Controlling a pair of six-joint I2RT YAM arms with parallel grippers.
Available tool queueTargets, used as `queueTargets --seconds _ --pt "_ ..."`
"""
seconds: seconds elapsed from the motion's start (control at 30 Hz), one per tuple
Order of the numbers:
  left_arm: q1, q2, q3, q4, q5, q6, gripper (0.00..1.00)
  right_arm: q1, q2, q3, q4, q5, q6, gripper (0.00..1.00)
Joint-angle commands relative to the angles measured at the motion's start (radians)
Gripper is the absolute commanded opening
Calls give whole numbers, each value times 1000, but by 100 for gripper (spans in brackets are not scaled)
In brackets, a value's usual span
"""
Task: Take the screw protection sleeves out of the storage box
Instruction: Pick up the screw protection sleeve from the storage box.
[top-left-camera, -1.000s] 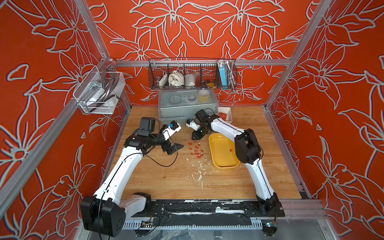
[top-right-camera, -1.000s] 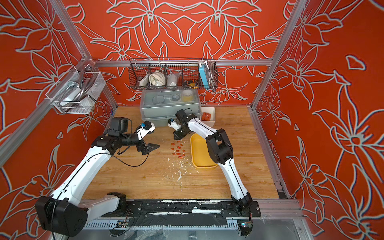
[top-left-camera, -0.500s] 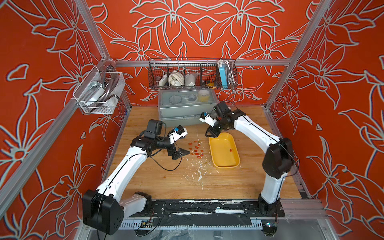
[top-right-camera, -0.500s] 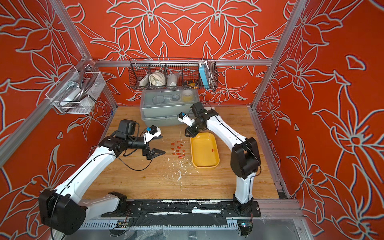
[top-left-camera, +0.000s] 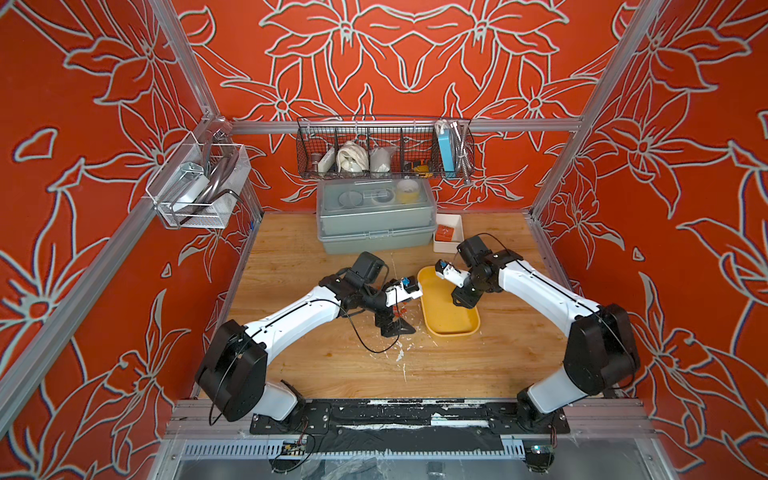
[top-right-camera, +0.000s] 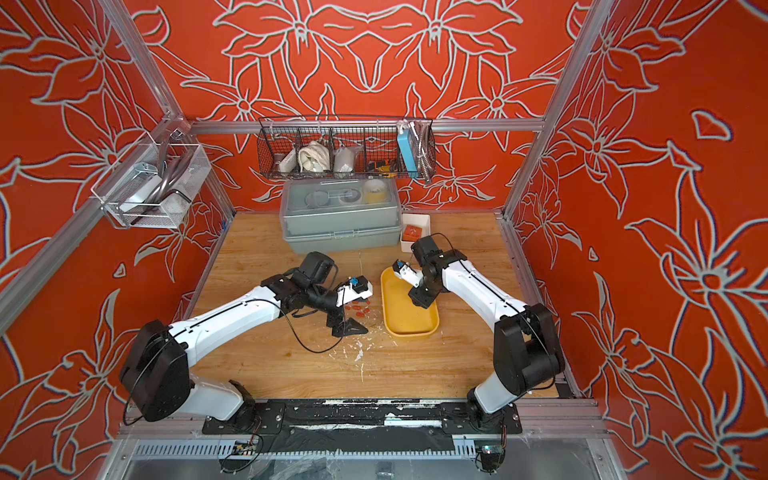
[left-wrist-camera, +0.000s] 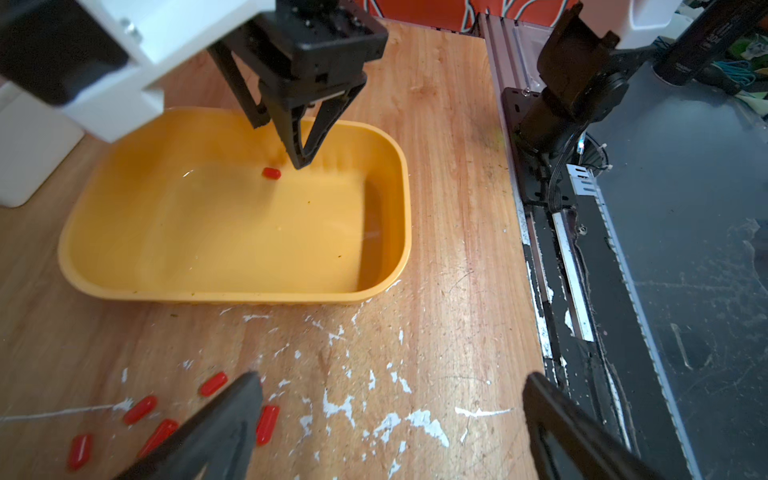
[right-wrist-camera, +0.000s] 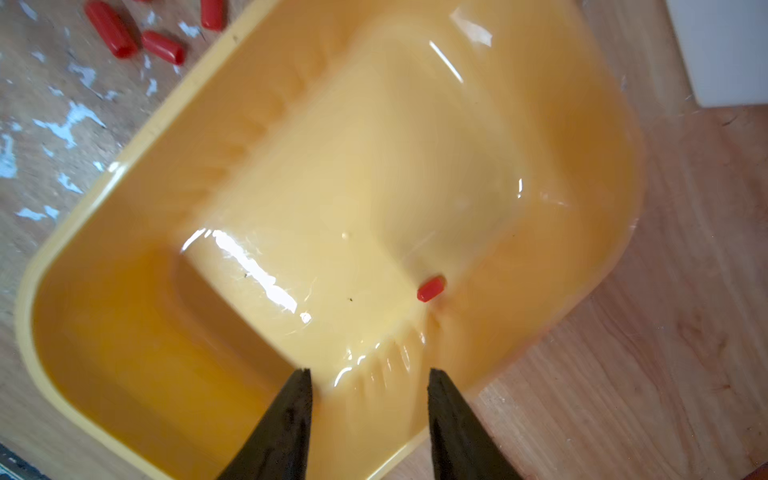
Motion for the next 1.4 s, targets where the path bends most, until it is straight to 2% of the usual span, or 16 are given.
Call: queueTargets --seconds 0.0,0.2,0.5,0.63,0.77,0.9,1.07,1.37 --pt "-18 1 -14 23 -15 15 98 2 -7 -56 -8 52 -27 45" --pt "-19 -12 -34 9 -31 61 98 -6 -1 -112 -8 111 -36 45" --pt "-19 -24 -30 -11 -43 91 98 -40 73 -40 7 292 -41 45" --pt "-19 -32 -34 -19 -50 105 98 -40 119 -6 16 233 29 44" --pt "-19 -40 -37 -24 -51 116 98 -40 140 -13 74 155 113 38" --pt "-19 -40 -32 -28 -53 119 98 -39 145 -35 161 208 180 30" --pt "-19 -36 -29 -34 -53 122 98 -31 156 -52 240 304 211 29" --pt "-19 -36 -30 -40 -56 133 98 -19 194 -70 257 316 250 24"
